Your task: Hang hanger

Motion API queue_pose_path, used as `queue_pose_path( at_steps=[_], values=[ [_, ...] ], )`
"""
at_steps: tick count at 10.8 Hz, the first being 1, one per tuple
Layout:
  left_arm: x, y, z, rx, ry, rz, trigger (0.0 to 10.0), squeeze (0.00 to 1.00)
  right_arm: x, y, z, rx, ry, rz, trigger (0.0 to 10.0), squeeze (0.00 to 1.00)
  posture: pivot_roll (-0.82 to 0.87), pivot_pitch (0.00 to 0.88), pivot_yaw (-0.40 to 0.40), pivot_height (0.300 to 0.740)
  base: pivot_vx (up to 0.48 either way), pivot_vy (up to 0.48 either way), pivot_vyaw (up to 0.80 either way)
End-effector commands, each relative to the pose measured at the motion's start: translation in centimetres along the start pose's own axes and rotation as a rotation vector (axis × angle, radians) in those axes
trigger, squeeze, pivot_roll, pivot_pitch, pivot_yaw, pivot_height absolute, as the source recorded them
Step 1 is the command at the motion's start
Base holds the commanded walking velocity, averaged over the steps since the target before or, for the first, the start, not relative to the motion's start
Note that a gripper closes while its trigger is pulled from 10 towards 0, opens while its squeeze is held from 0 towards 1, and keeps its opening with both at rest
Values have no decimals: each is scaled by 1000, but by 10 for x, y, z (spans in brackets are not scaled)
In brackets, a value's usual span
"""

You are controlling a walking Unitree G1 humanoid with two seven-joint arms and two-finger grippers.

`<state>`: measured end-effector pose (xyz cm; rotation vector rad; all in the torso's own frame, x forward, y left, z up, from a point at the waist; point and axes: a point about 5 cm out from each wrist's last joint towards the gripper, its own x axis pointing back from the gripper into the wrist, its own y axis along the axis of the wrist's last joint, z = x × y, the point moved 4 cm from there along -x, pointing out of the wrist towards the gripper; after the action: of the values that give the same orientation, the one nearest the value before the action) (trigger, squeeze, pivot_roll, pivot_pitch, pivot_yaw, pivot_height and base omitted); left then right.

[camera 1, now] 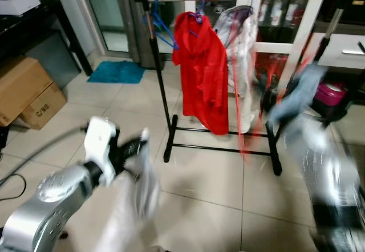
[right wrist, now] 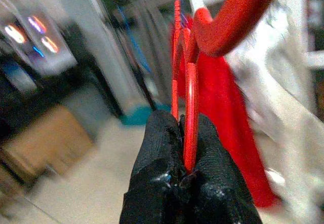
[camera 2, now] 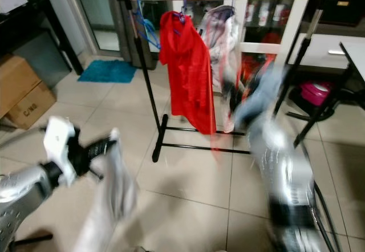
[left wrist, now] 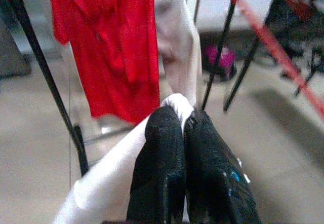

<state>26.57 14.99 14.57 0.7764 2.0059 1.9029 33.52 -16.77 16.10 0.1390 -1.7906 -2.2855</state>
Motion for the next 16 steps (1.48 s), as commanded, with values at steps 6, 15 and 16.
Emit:
queue_pose_path(
  at_steps=[6,15,16],
  values=[
    [-5,12,3,-46,314,-88,10000,0,44,-20,15,67,-72,67,10000,0,-41,32,54,740,0,0,-267],
    [-12,14,6,-71,380,-95,10000,0,39,2,27,52,-61,-84,10000,0,-54,40,52,740,0,0,-800],
    [-13,14,6,-74,375,-94,10000,0,39,-1,26,49,-64,-70,10000,0,-57,35,54,740,0,0,-800]
  ],
)
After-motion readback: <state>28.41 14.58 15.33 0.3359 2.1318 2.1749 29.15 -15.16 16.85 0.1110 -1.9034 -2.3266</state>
